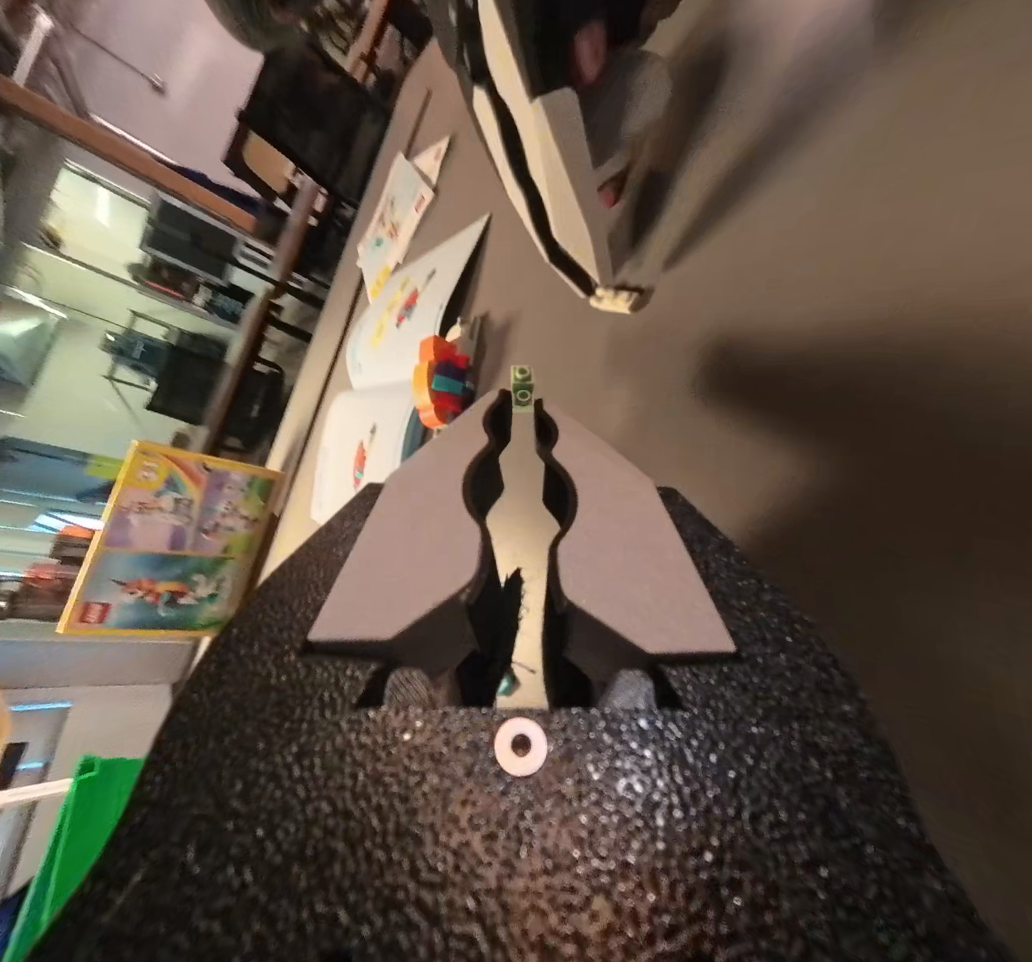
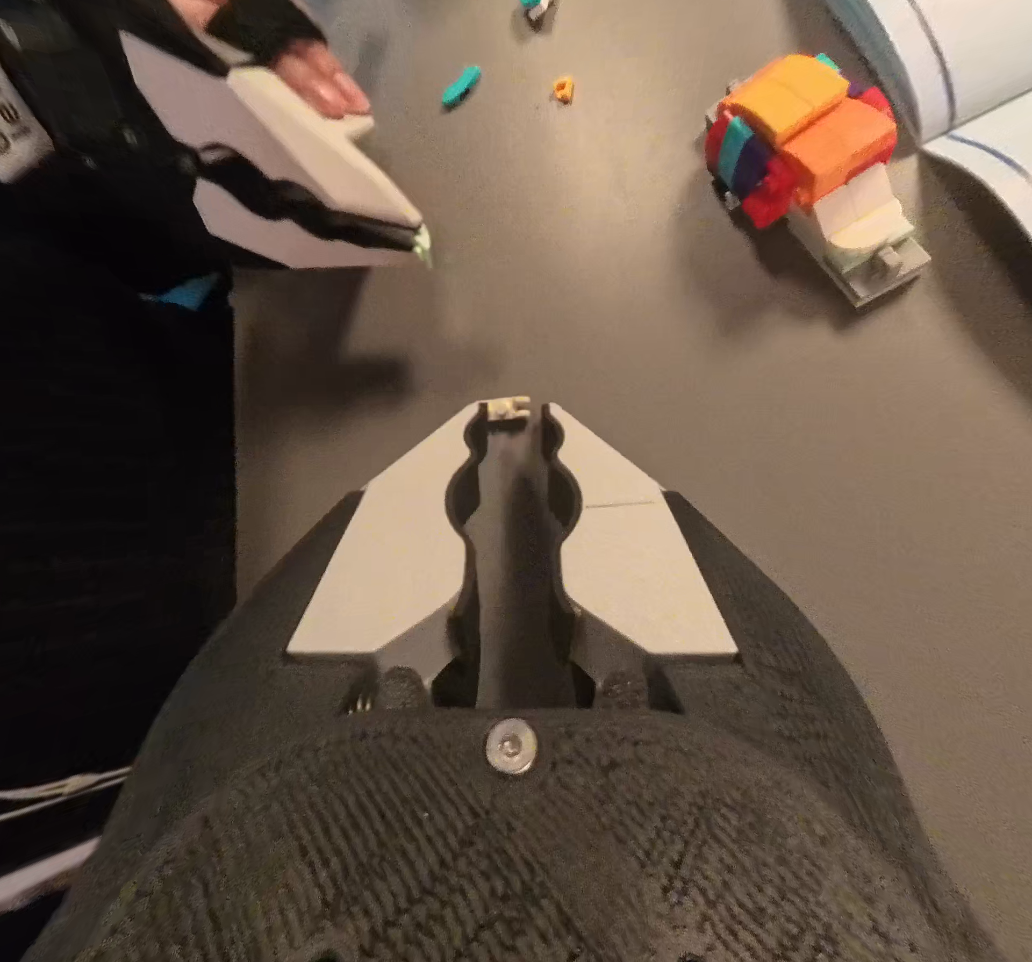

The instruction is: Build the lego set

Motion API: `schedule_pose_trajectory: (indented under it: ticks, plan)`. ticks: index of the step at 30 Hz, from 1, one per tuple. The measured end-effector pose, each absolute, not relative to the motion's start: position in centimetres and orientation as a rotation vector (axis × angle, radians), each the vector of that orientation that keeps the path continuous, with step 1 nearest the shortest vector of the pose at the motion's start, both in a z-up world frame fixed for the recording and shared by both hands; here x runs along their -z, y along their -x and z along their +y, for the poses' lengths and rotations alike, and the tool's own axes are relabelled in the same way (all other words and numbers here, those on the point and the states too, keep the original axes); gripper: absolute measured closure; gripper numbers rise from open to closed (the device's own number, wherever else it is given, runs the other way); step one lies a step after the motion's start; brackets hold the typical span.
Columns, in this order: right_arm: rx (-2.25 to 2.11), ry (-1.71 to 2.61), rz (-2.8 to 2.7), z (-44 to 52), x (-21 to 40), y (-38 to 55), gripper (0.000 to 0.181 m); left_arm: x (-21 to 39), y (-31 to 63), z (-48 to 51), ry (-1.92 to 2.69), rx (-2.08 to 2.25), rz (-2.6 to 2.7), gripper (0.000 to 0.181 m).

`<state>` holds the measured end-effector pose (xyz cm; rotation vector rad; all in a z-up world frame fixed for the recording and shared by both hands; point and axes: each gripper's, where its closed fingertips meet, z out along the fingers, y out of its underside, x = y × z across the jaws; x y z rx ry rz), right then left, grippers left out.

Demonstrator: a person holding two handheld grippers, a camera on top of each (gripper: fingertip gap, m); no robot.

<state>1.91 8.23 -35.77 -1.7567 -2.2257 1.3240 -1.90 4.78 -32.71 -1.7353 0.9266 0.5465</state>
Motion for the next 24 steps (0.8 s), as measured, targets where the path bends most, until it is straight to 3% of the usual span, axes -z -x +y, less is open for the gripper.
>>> schedule_pose_trajectory:
  ticks: [1,3,11,24]
  plan:
    - [-1.34,1.775,-2.202,8.4,35.6,-1.8,0.158,32.5,1.8,4.8,1.712,-0.57,0.936,0.175]
    - [-1.295,1.759,-2.16,9.4,35.3,-1.5,0.142,32.2,1.6,4.8,1.656,-0.623,0.969,0.175]
    - [-1.412,1.31,-2.191,5.7,32.1,0.0,0.163,32.2,0.2,4.7,1.505,-0.797,1.126,0.176]
    - [-1.303,1.184,-2.256,4.7,33.2,0.4,0.177,32.9,0.3,4.8,1.586,-0.691,1.059,0.175]
